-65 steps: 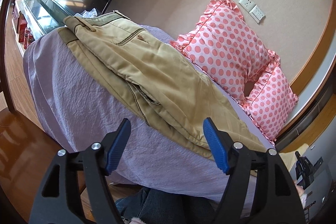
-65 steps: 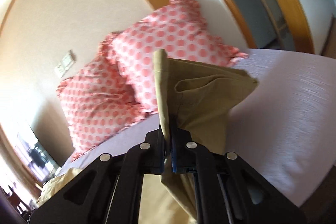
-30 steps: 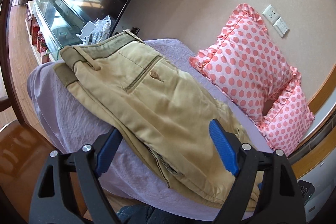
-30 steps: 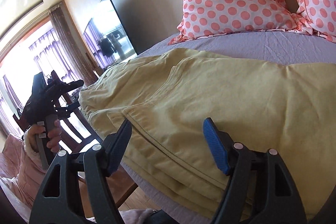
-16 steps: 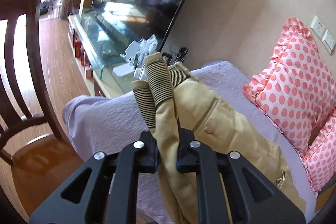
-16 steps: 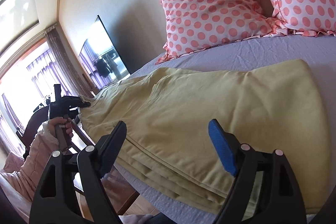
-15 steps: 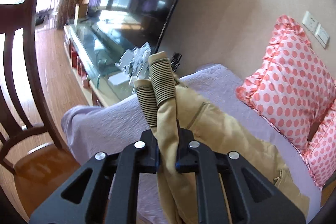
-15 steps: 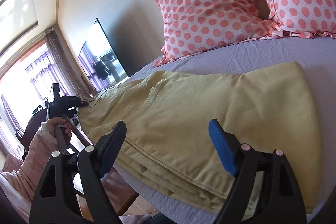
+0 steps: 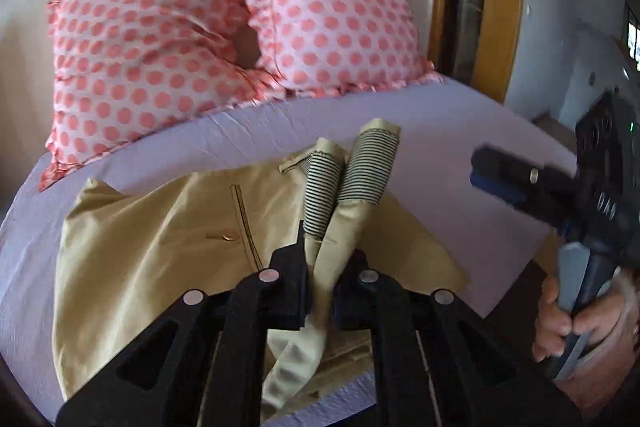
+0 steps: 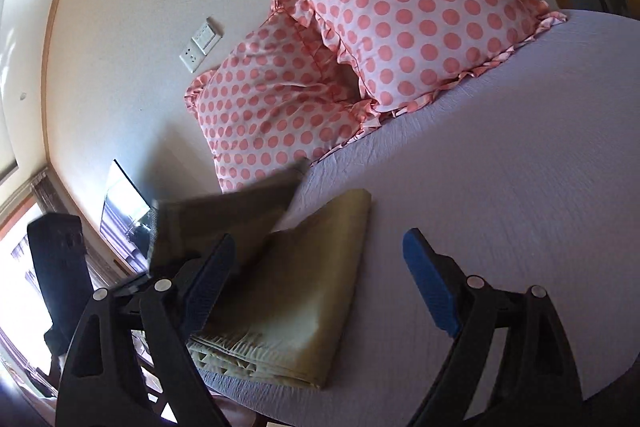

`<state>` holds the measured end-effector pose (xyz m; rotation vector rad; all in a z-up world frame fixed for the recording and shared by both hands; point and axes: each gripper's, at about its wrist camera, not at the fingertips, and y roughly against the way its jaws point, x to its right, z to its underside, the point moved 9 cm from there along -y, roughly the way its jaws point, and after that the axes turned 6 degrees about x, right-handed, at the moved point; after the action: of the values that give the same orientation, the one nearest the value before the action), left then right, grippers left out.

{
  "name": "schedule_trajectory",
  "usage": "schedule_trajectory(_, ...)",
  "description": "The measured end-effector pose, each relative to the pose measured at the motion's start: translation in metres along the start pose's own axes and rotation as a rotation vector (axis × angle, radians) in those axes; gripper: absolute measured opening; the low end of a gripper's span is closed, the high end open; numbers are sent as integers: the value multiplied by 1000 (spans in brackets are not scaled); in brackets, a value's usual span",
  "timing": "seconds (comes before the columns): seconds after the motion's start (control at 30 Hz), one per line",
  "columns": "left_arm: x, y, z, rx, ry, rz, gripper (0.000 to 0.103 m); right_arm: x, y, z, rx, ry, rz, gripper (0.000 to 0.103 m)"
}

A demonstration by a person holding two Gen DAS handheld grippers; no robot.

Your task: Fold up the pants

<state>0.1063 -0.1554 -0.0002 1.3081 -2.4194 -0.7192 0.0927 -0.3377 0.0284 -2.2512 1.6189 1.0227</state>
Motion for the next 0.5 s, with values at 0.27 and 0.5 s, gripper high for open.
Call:
schedule_trajectory(0.27, 8, 17, -19, 139, 46, -41, 8, 8, -16, -9, -59, -125, -60, 88)
schedule_trajectory(0.5, 41, -18, 20, -13, -36, 9, 12, 5, -41, 1, -165, -167, -63, 88)
